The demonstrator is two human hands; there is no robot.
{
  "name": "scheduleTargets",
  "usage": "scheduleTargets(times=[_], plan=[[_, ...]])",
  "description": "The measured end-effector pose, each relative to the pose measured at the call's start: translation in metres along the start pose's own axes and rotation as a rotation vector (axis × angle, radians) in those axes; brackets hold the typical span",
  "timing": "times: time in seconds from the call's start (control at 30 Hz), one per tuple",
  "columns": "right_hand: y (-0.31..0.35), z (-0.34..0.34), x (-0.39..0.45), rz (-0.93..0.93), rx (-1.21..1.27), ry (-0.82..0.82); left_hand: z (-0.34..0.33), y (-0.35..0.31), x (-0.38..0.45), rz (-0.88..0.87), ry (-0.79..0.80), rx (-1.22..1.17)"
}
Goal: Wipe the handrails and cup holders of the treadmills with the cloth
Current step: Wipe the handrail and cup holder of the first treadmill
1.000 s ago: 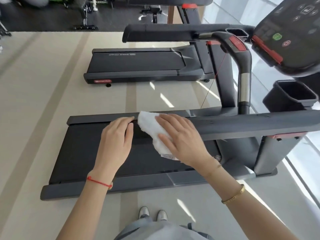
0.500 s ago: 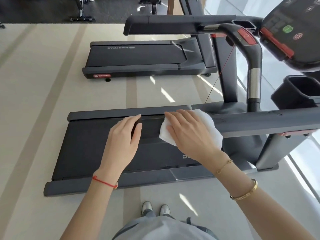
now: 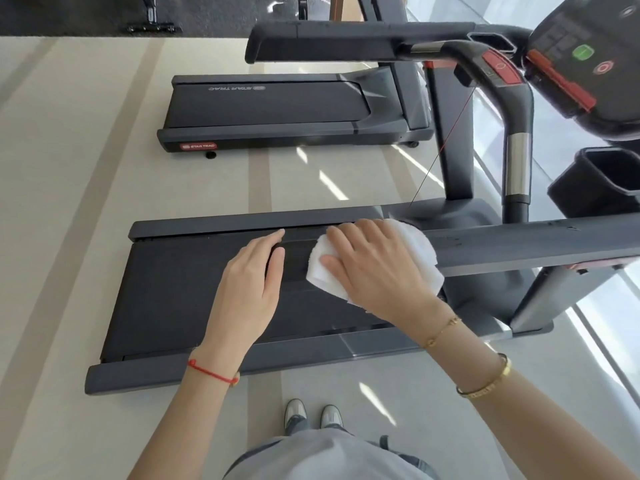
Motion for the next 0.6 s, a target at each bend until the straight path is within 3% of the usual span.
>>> scheduleTargets(times=[0.1,0.2,0.33,0.43,0.6], plan=[[0.021,0.001,0.002,0.045,0.056,-0.006,0.0,0.004,-0.003,0.015,-0.001,-0.015],[0.001,0.002,-0.003,0.117,0.106,0.019,0.001,0.004,-0.003,0.015,0.002,-0.014],[-0.045,-0.005,0.004,-0.024,-0.001,0.076,0.001,0.005,-0.004,0.019,0.003,-0.011],[-0.023,-0.004,0.009,-0.063,-0.043,0.046,0.0,0.005,-0.004,0.01,0.007,-0.008],[0.024,0.0,0.005,0.081,0.074,-0.004,0.0,0.005,-0.004,0.015,0.008,-0.026]])
Point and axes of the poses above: each hand's wrist, its own x-axis towards the middle knuckle, its own z-axis out of the back of the hand, y = z × x, the point moved 10 cm from there along x, towards the middle knuckle, and after that the axes turned 15 degrees about -z, right-handed, at the moved point
